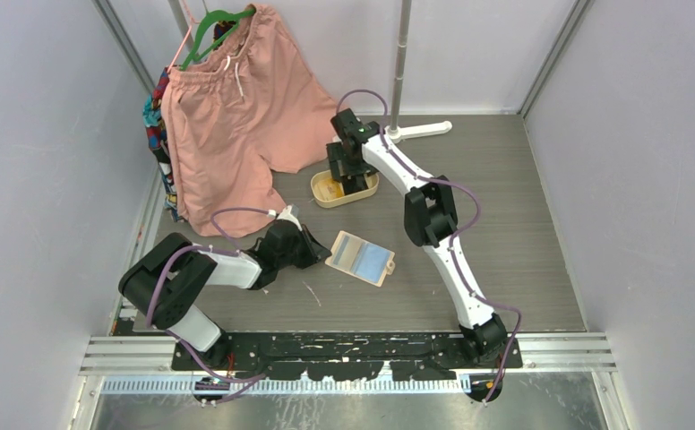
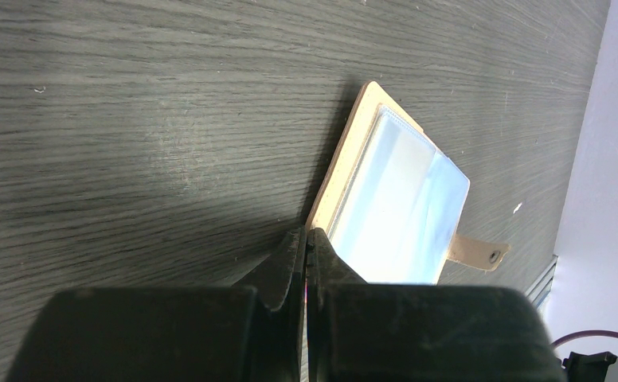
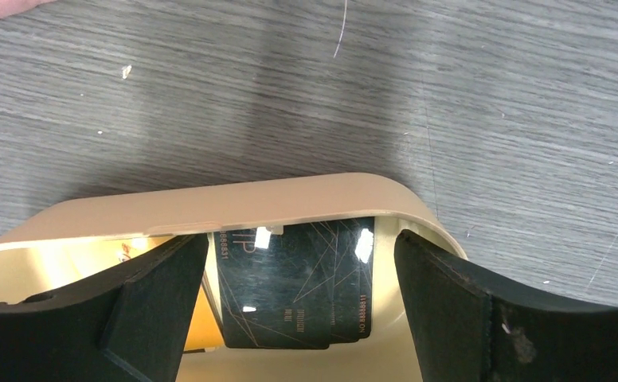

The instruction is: Take the credit cards out of the card holder

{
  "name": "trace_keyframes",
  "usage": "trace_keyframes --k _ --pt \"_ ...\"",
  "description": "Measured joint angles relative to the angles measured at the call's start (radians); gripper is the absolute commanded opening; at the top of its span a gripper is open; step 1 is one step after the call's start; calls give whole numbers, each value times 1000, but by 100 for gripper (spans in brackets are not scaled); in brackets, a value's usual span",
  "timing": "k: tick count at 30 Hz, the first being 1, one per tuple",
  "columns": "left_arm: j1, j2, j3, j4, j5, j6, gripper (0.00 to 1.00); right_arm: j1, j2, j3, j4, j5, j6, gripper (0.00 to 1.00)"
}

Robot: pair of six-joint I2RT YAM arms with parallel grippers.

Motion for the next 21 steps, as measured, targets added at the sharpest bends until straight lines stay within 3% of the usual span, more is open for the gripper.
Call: trace_keyframes --k 5,10,17,21 --pt "0 -6 0 -8 0 0 0 -4 -84 -86 45 -50 0 92" --pt "3 -30 -3 -43 0 0 0 -8 -326 -291 172 -108 27 92" --pt "13 -123 -43 -132 -1 -9 0 -2 -839 -785 464 -247 182 90" --pt "20 -187 -106 -132 0 -58 0 36 -1004 -1084 639 -338 298 90"
